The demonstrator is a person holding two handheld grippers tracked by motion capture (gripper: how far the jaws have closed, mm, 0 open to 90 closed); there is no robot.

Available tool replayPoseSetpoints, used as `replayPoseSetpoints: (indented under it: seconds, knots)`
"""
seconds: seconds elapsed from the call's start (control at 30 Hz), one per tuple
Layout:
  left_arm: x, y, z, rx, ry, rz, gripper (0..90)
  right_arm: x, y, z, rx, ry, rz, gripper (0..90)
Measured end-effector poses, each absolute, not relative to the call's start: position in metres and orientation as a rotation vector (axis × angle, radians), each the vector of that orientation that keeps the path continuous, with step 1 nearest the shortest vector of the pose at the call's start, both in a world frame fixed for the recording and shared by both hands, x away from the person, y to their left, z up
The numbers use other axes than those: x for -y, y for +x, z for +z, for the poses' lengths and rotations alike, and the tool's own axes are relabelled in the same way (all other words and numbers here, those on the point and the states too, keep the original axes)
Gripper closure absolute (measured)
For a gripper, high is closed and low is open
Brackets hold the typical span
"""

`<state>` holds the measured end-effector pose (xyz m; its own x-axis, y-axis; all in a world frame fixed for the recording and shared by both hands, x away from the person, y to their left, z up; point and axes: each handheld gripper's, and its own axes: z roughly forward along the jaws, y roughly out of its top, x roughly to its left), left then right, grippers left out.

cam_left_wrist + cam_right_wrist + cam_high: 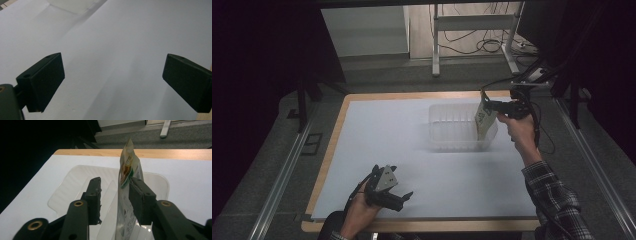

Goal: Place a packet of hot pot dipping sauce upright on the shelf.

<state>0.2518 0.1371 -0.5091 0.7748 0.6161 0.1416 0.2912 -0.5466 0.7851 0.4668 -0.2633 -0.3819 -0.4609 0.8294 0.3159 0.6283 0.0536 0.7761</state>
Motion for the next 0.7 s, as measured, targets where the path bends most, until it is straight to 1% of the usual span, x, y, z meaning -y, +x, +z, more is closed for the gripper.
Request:
replayPoseSetpoints:
  seconds: [0.2, 0.23, 0.3, 0.33, 0.5, 0.7]
  knots:
    - [-0.1378, 0.2521, -0.5089, -0.672, 2.164, 0.517, 3.5, 0.2626, 0.4632, -0.3824, -2.124, 1.465, 1.33, 53.0]
    - [-0.1379, 0.2521, -0.5089, -0.672, 2.162, 0.516, 3.5, 0.2626, 0.4632, -0.3824, -2.124, 1.465, 1.33, 53.0]
    - [-0.1379, 0.2521, -0.5088, -0.673, 2.159, 0.515, 3.3, 0.2631, 0.4623, -0.3832, -2.129, 1.459, 1.323, 49.3]
    - [-0.138, 0.2521, -0.5088, -0.673, 2.157, 0.514, 3.3, 0.2631, 0.4623, -0.3832, -2.129, 1.459, 1.323, 49.3]
    - [-0.1386, 0.2524, -0.5088, -0.672, 2.155, 0.508, 3.2, 0.2648, 0.4596, -0.384, -2.141, 1.437, 1.311, 42.8]
    - [-0.1387, 0.2524, -0.5088, -0.674, 2.15, 0.503, 2.9, 0.2658, 0.4563, -0.3847, -2.158, 1.421, 1.298, 39.9]
